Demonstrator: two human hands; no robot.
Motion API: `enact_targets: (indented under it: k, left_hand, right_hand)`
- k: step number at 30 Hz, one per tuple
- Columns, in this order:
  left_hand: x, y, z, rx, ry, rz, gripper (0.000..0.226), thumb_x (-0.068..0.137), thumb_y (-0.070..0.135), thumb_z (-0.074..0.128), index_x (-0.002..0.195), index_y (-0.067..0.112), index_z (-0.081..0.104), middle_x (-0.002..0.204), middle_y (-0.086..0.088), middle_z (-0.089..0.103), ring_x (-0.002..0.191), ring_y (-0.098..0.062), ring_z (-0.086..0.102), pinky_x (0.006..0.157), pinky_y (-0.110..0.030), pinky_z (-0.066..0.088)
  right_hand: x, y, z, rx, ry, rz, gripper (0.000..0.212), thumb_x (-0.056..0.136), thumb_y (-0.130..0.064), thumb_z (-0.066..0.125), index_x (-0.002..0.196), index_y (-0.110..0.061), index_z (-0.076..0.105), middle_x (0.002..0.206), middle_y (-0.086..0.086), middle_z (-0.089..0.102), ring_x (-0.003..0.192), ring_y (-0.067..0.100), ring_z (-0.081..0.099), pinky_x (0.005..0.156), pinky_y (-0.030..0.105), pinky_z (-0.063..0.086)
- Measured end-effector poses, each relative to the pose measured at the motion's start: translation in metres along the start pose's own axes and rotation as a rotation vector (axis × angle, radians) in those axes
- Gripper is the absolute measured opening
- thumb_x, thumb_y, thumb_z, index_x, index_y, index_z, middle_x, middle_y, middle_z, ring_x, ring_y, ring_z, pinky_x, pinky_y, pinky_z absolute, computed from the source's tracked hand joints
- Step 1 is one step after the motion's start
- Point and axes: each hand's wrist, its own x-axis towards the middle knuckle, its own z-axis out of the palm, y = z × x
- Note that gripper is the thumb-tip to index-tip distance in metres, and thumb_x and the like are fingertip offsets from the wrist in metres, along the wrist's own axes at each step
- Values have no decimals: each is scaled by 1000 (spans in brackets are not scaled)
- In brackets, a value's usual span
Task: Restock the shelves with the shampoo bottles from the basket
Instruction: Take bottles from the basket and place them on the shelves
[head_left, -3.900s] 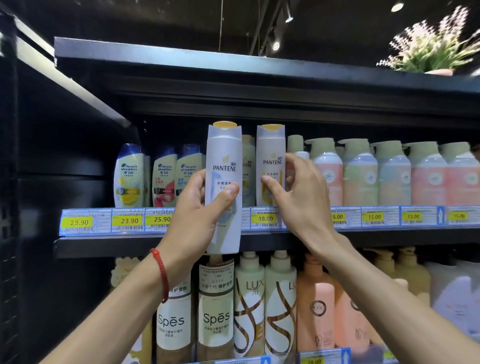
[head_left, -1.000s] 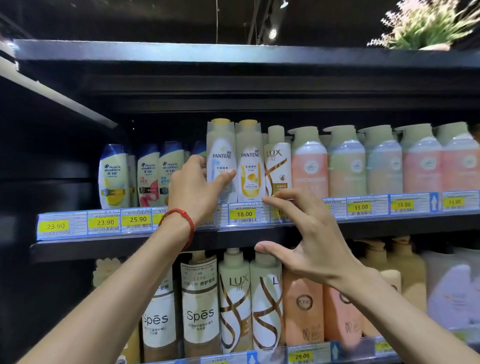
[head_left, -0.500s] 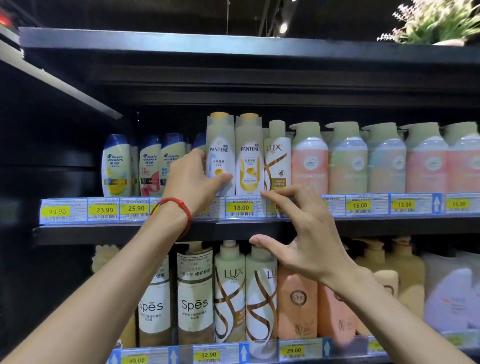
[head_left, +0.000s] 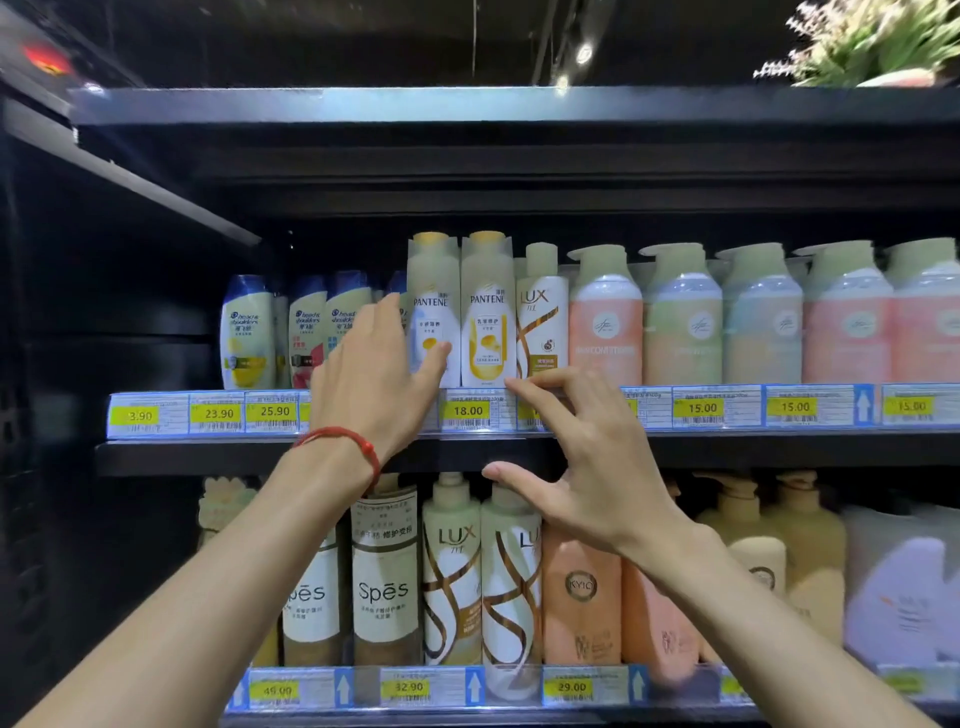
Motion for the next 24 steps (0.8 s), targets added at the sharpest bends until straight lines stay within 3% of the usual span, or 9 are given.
enact_targets:
  k: [2, 5, 11, 14, 19, 24]
  left_hand:
    - [-18, 1, -7, 36, 90, 137, 55, 99, 45, 54, 145, 17, 43, 139, -4, 54, 117, -28, 59, 81, -38, 46]
    - [-48, -1, -14, 121, 74, 282, 50, 97, 37, 56, 141, 15, 49, 138, -5, 55, 115, -29, 56, 85, -43, 51]
    - [-112, -5, -19, 296, -120, 350, 55, 96, 39, 48, 145, 13, 50, 143, -9, 55, 126, -31, 53, 97, -46, 49]
    - [-146, -3, -24, 286, -197, 372, 57, 94, 40, 50, 143, 12, 53, 143, -10, 55, 128, -33, 53, 98, -46, 48]
    - [-221, -7, -28, 197, -282, 461, 54, 96, 40, 49, 143, 13, 53, 143, -12, 53, 129, -35, 51, 100, -47, 46]
    - [-303, -12, -29, 108, -436, 499, 58, 93, 44, 51, 142, 14, 56, 145, -12, 55, 131, -35, 52, 100, -49, 44]
  right_hand:
    - [-2, -3, -4, -28, -28, -8, 72, 89, -60, 70, 144, -15, 59, 130, 5, 58, 120, 25, 55, 107, 40, 45]
    - [-13, -14, -11, -45, -31, 27, 66, 92, -47, 66, 149, -16, 53, 140, 5, 54, 130, 27, 51, 119, 43, 37]
    - [-53, -46, -38, -70, 51, 128, 56, 89, -34, 65, 140, -12, 61, 139, 10, 57, 132, 32, 51, 118, 48, 38]
    - [-83, -66, -55, -105, -12, 180, 53, 89, -33, 67, 139, -13, 62, 140, 9, 57, 132, 32, 51, 121, 51, 34]
    - [-153, -101, -87, -153, -147, 232, 52, 90, -33, 64, 137, -10, 62, 138, 11, 57, 128, 35, 52, 111, 45, 41]
    - [-235, -145, -119, -251, -266, 299, 48, 91, -33, 66, 133, -10, 66, 134, 11, 61, 125, 33, 54, 114, 47, 42]
